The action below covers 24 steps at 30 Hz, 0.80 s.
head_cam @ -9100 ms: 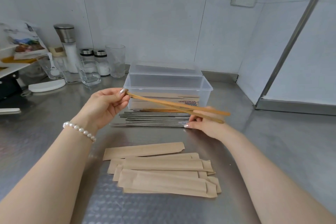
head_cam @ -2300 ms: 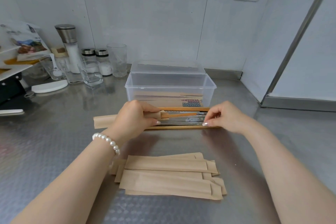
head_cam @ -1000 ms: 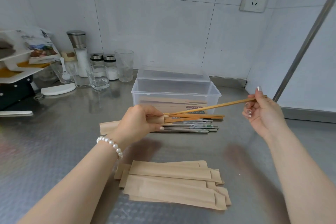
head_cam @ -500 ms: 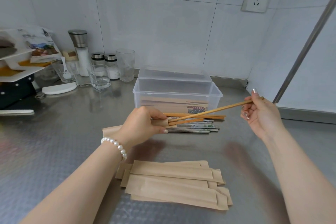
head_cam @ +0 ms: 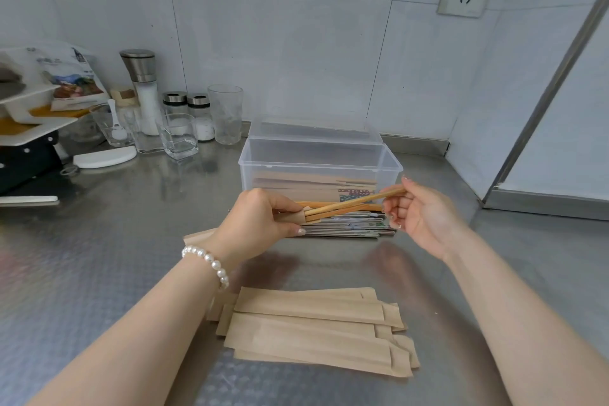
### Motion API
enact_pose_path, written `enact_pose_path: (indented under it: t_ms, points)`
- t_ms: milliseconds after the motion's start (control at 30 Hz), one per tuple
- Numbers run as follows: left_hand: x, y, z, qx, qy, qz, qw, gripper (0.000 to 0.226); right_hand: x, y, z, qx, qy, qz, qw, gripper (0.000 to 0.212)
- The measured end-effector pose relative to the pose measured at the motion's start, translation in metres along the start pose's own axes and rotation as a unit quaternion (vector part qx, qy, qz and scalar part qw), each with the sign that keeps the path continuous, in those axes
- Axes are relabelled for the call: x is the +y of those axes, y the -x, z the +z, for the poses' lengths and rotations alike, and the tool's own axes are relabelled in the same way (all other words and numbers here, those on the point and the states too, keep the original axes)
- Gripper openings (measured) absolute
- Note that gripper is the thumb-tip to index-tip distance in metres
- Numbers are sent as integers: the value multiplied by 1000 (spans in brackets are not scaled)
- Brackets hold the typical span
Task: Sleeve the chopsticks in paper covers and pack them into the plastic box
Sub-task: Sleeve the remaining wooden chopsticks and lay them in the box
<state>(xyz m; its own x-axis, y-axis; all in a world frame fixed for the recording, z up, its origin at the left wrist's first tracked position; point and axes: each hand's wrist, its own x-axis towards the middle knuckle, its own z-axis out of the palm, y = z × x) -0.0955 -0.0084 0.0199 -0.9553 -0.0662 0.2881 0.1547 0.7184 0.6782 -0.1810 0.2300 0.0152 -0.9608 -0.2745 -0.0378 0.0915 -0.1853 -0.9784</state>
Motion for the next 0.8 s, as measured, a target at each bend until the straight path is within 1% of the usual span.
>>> enact_pose_path:
  t_ms: [133,400,600,800]
  points:
    - [2,0,2,-12,-1,10,1000,35,0,1,0,-23,11,19,999,36]
    - [3,1,2,-16,-9,16,1000,34,5,4,7,-86,54,72,992,30]
    - [3,1,3,-16,-11,21,1000,35,5,8,9,-99,61,71,991,27]
    - [3,1,3,-11,-4,23,1000,34,8,7,14,-123,42,67,989,32]
